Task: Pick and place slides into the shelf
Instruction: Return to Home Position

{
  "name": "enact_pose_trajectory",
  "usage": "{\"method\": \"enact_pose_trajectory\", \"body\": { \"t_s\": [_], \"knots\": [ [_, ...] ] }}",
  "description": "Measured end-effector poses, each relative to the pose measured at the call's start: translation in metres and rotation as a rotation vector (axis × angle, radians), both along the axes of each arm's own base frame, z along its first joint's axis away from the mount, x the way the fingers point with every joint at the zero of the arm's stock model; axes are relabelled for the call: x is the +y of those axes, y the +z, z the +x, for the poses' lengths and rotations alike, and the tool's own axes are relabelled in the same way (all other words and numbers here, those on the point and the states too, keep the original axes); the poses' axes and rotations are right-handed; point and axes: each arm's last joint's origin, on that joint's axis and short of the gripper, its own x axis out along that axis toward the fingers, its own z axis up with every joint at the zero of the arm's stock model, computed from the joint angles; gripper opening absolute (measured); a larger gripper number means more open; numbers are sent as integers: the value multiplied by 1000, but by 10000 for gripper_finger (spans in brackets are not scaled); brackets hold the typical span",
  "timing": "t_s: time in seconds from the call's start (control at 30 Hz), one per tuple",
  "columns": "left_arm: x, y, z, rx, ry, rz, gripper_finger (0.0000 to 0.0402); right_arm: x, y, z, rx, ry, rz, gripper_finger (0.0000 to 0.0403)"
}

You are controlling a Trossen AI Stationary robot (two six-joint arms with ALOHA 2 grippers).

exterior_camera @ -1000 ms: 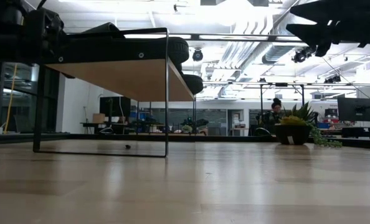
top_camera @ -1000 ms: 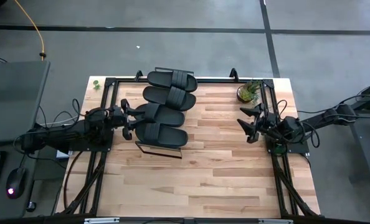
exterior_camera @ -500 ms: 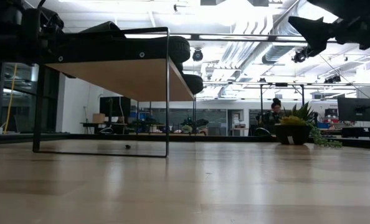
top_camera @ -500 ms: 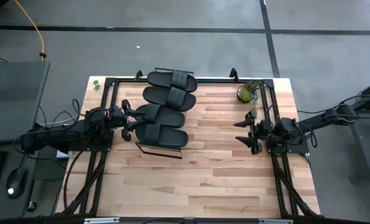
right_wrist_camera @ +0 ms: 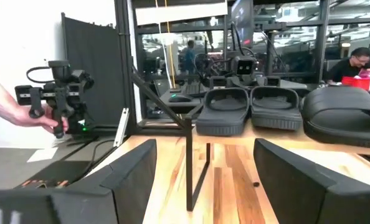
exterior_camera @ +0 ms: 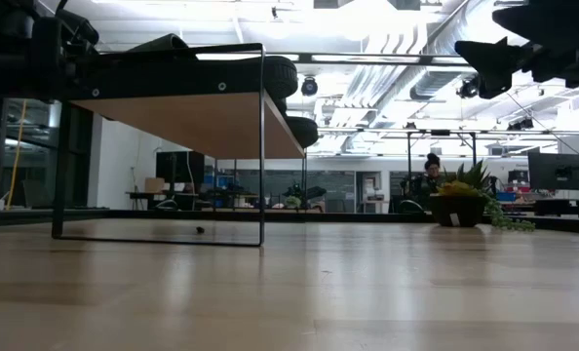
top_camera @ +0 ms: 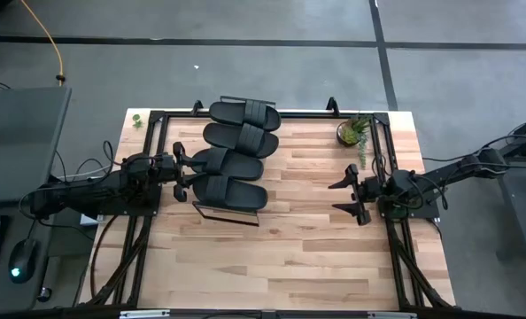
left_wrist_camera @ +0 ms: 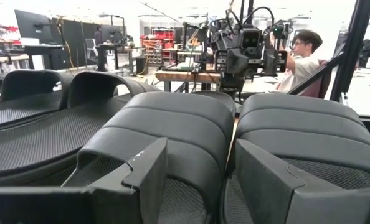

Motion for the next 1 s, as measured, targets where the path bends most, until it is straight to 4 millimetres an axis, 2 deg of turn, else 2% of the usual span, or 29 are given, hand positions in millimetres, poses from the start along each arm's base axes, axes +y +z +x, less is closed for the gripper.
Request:
{"method": "enact_pose_trajectory", "body": {
  "t_s": [1.0],
  "knots": [
    [0,4,0,-40,-16,5,172,0,-6,1,81,-20,-19,258]
  ]
}}
